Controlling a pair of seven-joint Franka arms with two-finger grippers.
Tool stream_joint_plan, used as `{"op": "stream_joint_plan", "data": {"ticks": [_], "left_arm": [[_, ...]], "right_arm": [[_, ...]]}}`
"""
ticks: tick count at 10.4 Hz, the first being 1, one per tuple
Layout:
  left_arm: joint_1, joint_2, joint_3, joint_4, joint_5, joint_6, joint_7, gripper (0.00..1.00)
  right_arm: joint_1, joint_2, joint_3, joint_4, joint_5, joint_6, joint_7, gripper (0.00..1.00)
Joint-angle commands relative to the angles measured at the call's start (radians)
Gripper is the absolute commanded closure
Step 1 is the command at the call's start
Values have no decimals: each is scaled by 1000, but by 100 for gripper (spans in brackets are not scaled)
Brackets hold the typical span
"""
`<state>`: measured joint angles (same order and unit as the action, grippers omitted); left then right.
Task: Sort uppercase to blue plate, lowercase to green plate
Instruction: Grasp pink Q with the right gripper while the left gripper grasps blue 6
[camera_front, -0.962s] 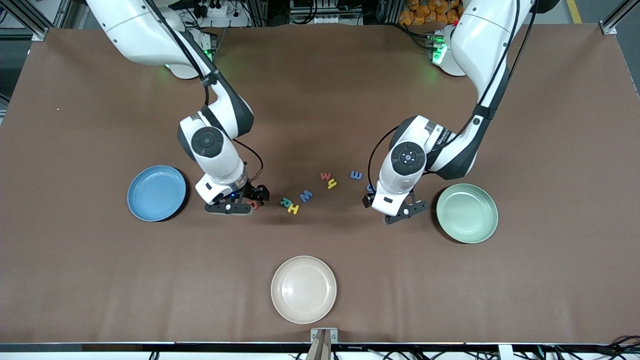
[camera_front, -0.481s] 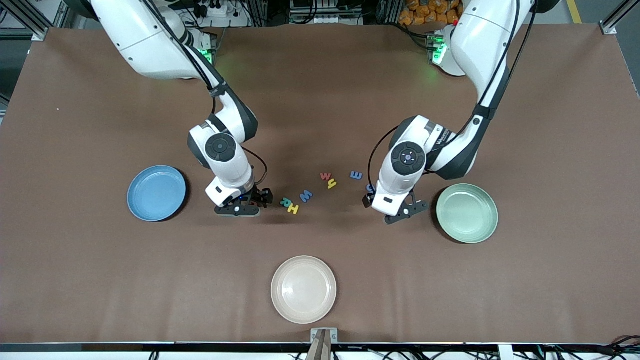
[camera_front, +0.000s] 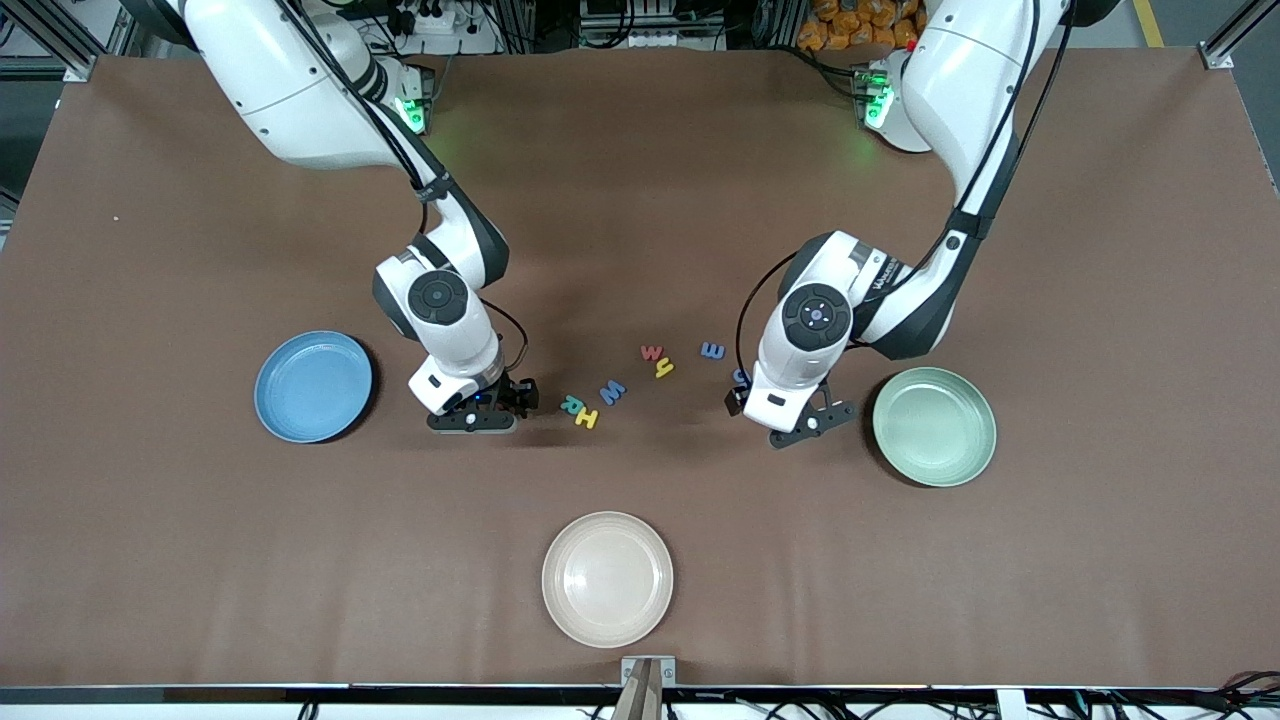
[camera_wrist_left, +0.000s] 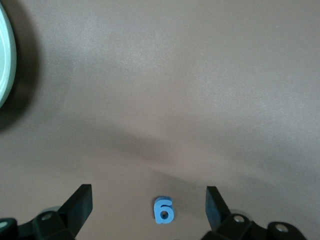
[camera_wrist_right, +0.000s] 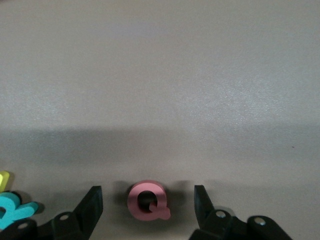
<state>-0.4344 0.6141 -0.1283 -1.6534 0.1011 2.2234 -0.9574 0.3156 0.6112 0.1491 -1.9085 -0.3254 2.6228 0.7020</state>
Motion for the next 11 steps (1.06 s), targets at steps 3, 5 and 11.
{"op": "stream_joint_plan", "data": {"ticks": [3,5,11], "left_arm": [[25,-184,1,-232,29,216,28,0],[31,-203,1,-232,29,190,29,0],[-1,-149,1,-227,29,188,22,0]], "right_arm": [[-10,10,4,-15,-52,37,30,28],[-15,15,3,-32,-63,69,30,32],[-15,18,1,-36,-63,71,28,39]]}}
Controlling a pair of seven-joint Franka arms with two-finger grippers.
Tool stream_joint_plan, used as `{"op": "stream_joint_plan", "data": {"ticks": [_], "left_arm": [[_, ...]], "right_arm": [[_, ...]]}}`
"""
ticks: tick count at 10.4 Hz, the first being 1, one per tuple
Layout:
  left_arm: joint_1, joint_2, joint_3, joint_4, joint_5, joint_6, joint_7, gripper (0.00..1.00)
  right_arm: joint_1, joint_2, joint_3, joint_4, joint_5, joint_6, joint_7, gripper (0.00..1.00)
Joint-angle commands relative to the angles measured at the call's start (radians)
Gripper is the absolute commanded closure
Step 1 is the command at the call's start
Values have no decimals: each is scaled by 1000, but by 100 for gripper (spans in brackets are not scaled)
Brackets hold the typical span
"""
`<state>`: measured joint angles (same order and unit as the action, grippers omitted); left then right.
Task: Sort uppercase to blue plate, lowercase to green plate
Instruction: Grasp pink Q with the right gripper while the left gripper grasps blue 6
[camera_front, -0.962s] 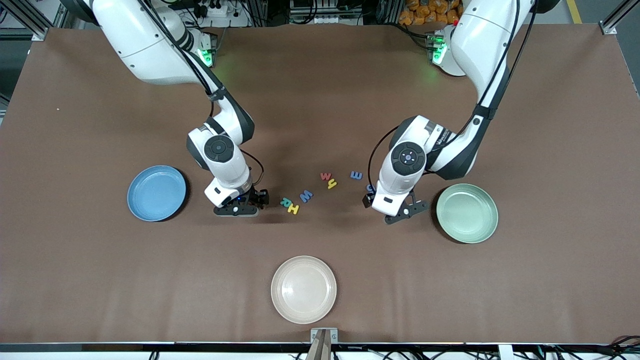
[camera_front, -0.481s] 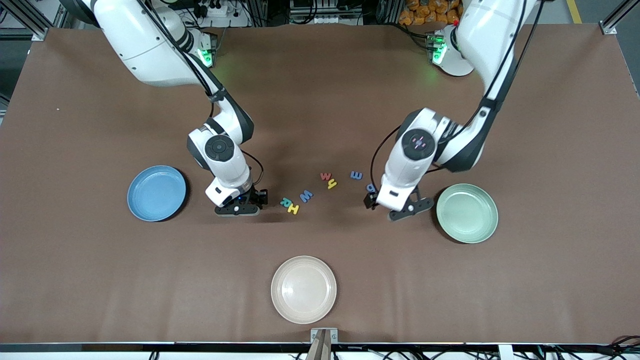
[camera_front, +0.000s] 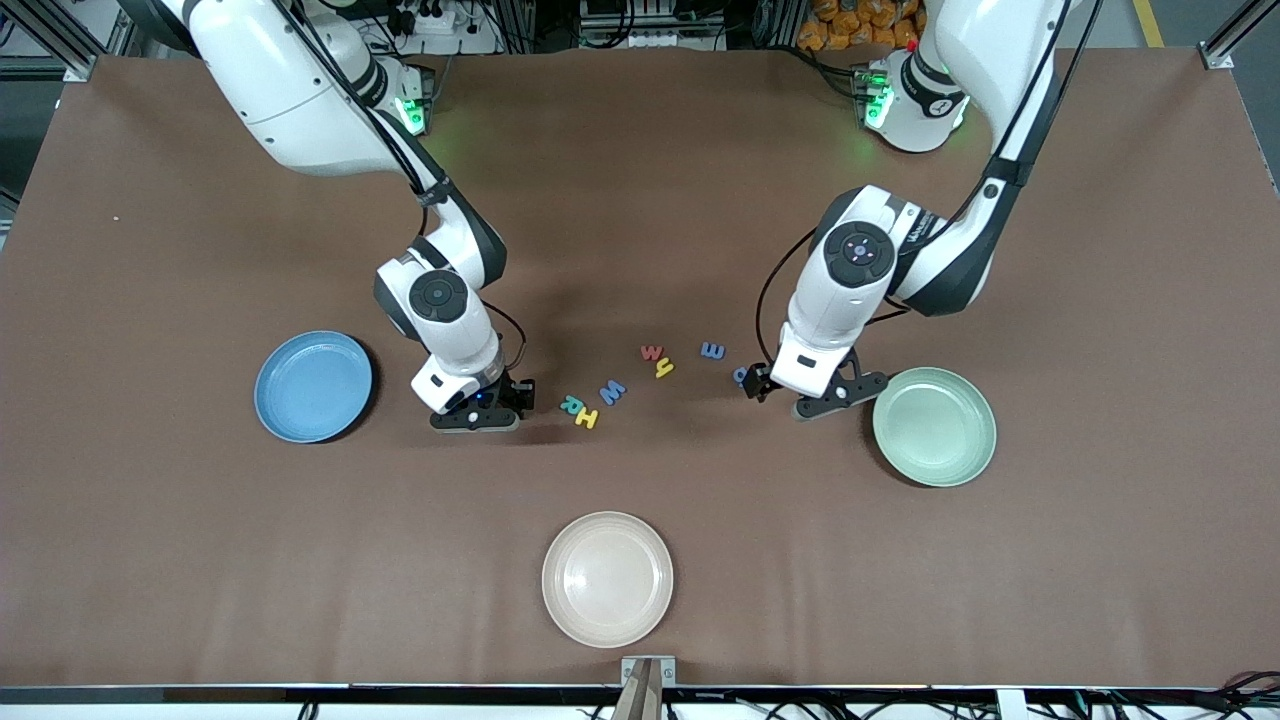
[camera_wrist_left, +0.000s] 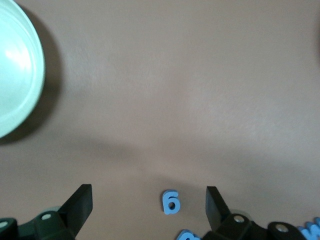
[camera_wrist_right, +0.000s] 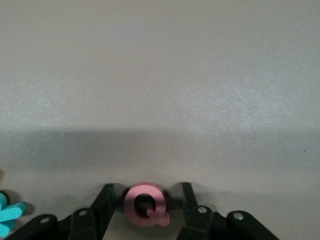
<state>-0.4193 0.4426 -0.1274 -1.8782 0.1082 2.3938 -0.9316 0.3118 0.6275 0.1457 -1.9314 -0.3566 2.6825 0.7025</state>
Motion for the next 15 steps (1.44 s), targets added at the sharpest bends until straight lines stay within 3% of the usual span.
{"op": "stream_joint_plan", "data": {"ticks": [1,6,7,9,15], "left_arm": [[-30,48,0,11,21,22,-12,0],[-58,64,2,30,21,21,-56,0],[-77,108,3,59,22,22,-84,0],[-121,186,9,97,22,22,-133,0],[-93,193,8,76,61,21,-111,0]], "right_arm": [[-11,0,5,-18,-32,11,28,39],[-13,0,5,-26,-32,0,28,39],[-13,-2,5,-26,-32,-3,22,40],[-14,0,5,-26,-32,-3,17,46],[-20,1,5,-26,-33,-3,2,59]]}}
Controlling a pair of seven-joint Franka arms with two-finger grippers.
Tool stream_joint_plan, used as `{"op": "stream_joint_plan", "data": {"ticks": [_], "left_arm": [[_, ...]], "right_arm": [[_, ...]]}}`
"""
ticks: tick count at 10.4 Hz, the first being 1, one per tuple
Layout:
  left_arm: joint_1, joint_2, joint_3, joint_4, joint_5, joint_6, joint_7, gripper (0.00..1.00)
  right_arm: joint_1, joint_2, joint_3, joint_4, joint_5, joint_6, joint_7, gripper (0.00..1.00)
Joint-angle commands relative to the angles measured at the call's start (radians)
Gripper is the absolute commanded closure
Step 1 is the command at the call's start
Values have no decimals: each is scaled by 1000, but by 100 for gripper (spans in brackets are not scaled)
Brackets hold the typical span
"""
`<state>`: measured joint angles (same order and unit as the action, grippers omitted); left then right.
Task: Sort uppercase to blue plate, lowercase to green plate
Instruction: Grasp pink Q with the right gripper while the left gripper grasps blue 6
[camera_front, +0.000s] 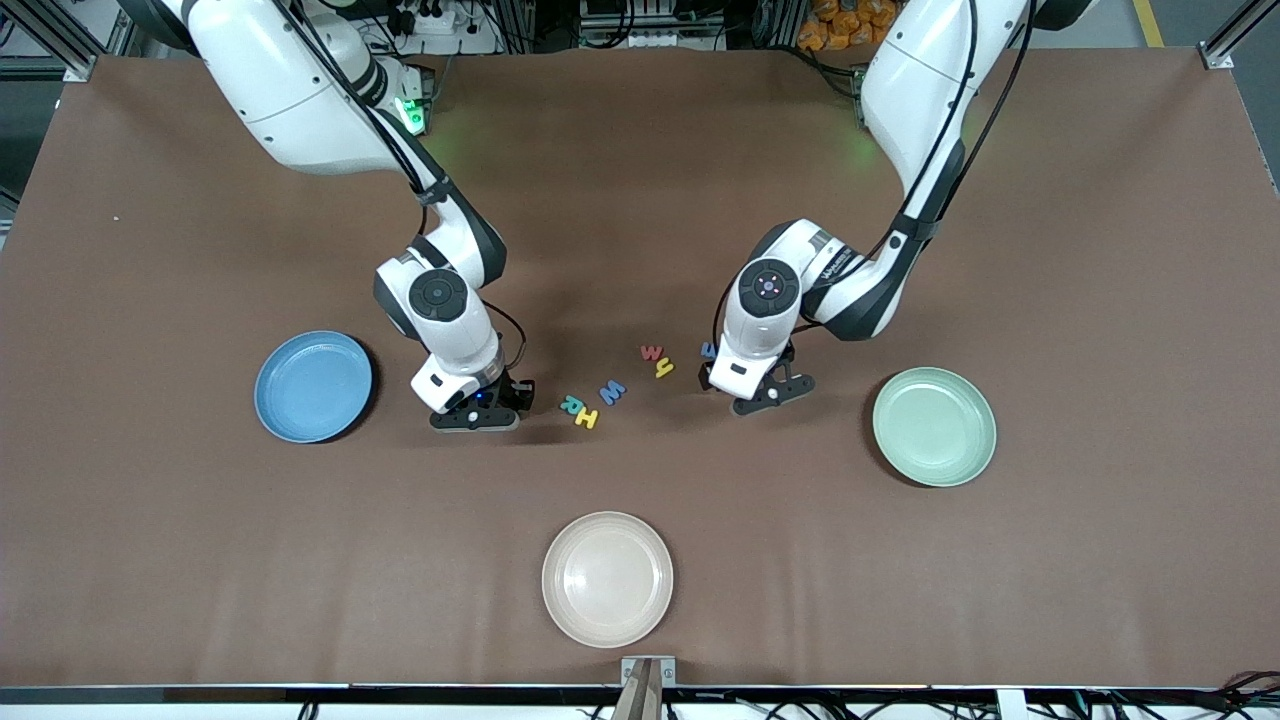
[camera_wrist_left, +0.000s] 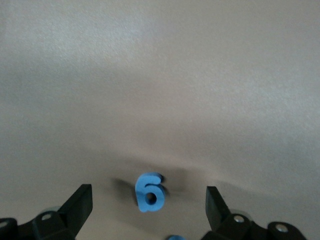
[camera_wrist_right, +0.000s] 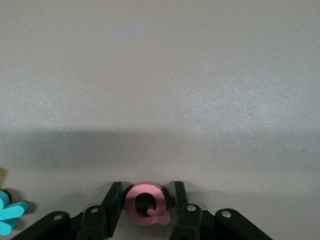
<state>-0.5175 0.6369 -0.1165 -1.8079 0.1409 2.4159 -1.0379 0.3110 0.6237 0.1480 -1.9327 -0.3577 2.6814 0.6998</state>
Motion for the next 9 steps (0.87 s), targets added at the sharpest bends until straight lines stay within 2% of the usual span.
{"op": "stream_joint_plan", "data": {"ticks": [1,6,8,9], "left_arm": [[5,4,-3,4,28,0,-5,0],[-1,35,-5,4,28,0,-5,0],[-4,35,-5,5,28,0,-8,0],[-1,33,-5,5,28,0,-19,41]], "right_arm": [[-21,5,2,-23,-32,-3,-11,62],[-33,4,4,-19,-32,-3,-51,76],[-36,2,5,-2,-30,-34,-63,78],[-43,2,10,38,-27,-114,-77,80]]}}
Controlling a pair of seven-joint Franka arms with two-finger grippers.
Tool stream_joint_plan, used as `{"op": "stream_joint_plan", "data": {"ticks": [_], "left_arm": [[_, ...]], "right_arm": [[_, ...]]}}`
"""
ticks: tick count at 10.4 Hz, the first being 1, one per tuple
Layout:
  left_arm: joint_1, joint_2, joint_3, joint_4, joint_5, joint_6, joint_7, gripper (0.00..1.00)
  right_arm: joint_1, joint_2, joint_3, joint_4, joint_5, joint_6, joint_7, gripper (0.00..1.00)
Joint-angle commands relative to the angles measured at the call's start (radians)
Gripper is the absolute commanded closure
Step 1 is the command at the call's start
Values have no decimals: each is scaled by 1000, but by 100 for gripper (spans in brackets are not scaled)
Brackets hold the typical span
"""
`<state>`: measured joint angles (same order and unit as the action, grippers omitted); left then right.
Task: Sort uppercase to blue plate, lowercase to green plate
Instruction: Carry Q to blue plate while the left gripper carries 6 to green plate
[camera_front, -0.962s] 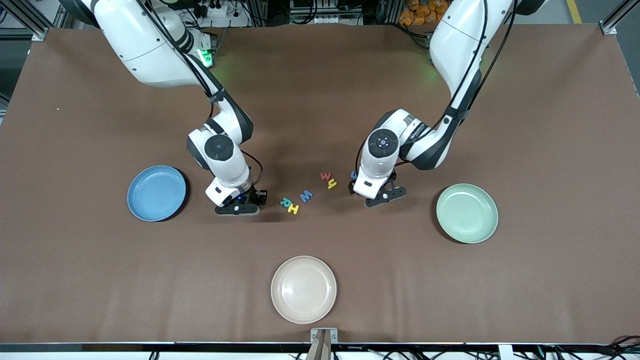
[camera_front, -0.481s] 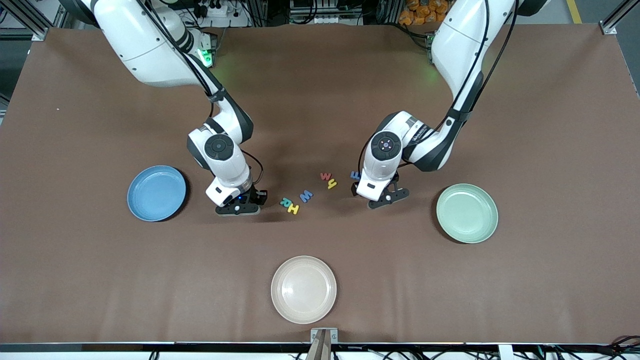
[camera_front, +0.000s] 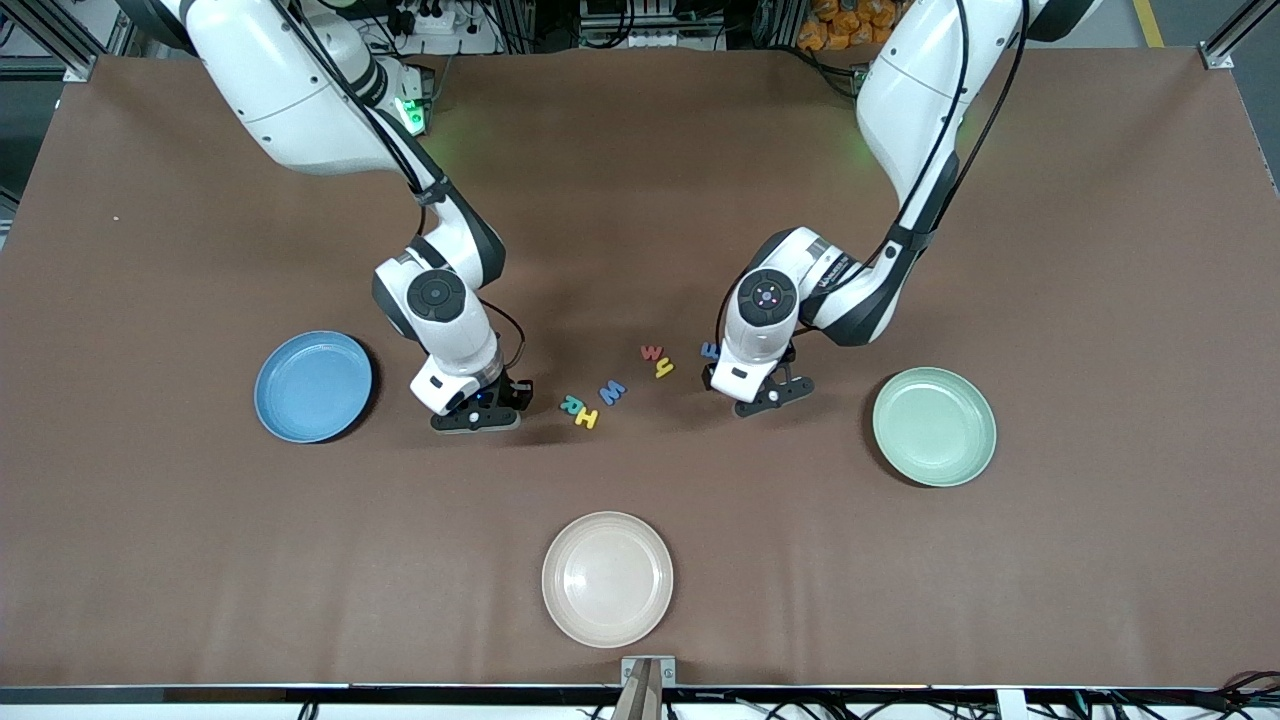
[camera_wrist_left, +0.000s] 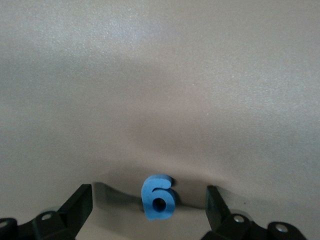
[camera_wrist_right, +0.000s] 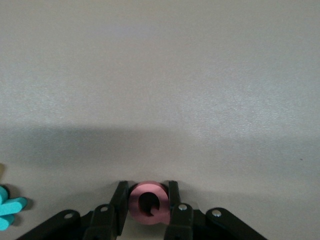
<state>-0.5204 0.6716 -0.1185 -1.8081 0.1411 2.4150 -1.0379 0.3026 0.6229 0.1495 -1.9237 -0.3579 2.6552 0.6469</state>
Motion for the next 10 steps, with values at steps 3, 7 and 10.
{"op": "stream_joint_plan", "data": {"ticks": [3,7,10], "left_arm": [[-4,-1,-4,6,18,1,-42,100],[3,-10,-3,9,20,-1,-44,100],[39,-67,-1,12,23,-7,-25,100]], "right_arm": [[-60,-3,31,107,-15,-253,-108,84],[-131,-73,32,100,6,-354,-292,87],[-200,-150,24,57,49,-414,-450,87]]}}
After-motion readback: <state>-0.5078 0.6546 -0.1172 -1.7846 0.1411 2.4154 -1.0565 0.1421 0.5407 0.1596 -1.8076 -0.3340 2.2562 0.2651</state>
